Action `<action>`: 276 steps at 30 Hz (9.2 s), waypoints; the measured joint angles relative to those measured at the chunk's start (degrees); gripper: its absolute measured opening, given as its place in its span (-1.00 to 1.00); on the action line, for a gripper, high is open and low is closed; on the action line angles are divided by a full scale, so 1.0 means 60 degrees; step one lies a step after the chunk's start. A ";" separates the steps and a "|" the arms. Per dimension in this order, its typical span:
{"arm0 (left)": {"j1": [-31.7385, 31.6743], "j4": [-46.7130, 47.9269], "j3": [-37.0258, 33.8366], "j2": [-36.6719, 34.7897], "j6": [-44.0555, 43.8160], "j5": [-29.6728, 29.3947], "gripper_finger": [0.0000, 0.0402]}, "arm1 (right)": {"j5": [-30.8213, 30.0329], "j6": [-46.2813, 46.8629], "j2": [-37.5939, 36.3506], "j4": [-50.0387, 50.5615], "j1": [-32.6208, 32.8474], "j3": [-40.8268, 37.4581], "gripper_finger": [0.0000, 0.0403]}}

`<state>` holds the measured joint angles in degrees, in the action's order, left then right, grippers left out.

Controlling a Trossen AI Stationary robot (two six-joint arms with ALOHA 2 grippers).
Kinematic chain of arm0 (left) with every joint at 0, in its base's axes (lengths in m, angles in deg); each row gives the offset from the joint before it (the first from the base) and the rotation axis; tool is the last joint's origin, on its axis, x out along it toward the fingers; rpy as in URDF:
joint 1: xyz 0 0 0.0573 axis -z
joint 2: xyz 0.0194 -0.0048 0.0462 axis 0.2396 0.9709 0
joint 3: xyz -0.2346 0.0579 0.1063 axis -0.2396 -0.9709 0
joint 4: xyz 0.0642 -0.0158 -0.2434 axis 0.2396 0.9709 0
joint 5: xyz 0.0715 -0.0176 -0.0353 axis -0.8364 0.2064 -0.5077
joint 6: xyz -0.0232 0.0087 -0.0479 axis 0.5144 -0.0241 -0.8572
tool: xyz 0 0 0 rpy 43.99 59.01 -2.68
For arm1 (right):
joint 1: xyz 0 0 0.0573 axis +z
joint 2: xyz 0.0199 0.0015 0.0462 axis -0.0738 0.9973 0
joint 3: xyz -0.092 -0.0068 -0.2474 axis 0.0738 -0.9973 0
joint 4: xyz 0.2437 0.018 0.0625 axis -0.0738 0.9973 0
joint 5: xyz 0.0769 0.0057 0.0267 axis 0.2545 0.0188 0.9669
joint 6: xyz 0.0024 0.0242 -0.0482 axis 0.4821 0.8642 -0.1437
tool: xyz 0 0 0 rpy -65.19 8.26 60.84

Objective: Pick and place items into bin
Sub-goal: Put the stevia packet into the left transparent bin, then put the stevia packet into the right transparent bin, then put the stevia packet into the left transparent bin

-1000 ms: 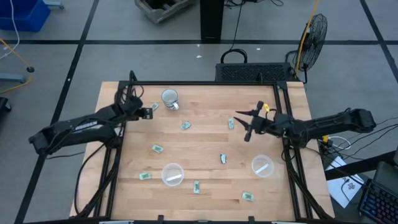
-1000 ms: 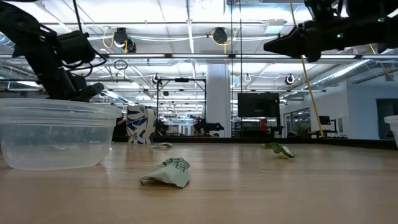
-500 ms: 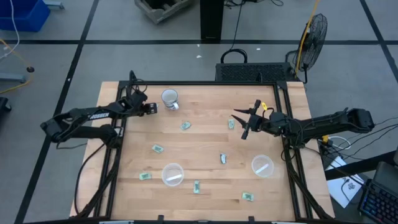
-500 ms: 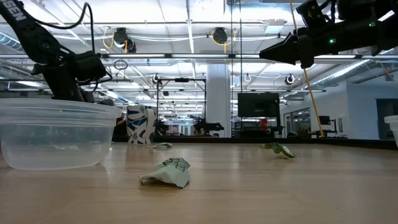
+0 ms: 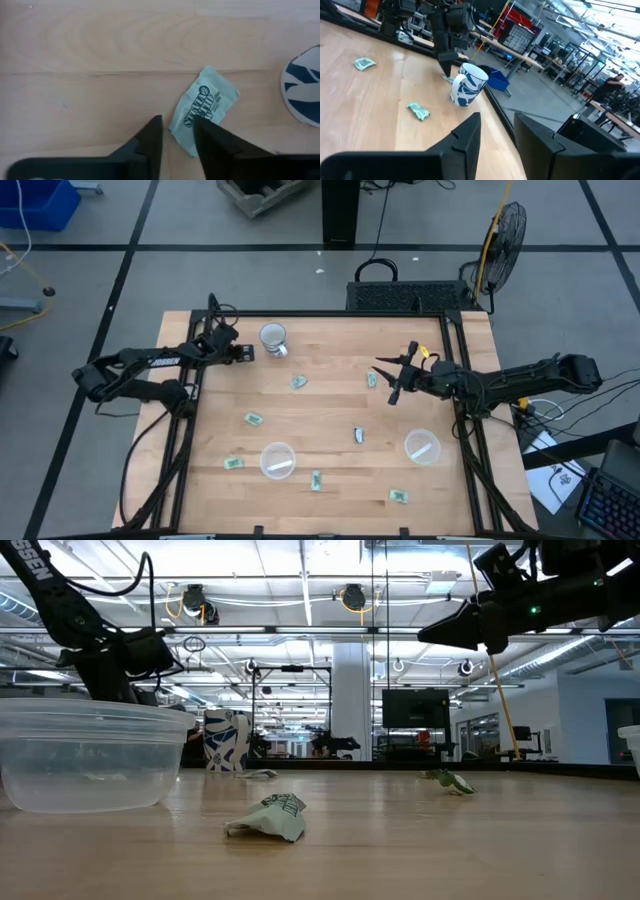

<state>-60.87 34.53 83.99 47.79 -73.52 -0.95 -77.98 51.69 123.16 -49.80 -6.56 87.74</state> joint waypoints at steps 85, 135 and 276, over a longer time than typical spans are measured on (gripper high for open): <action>1.2543 0.5052 0.6456 0.4419 -0.3275 0.0623 -0.89 | 0.0018 0.0968 -0.0005 0.1009 0.0011 0.0000 -0.46; 1.0900 0.6392 0.8664 0.1721 0.1723 -0.3409 -0.36 | 0.0575 0.1367 0.1636 0.2946 -0.0313 0.0000 -0.06; 1.0211 0.6293 0.8653 0.1778 0.2888 -0.3546 -0.36 | 0.5953 1.3690 -0.3262 0.6049 0.5432 -0.0696 -0.66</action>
<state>0.40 72.30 135.91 58.45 -56.19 -22.23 -42.26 133.83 103.59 -13.50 26.03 83.56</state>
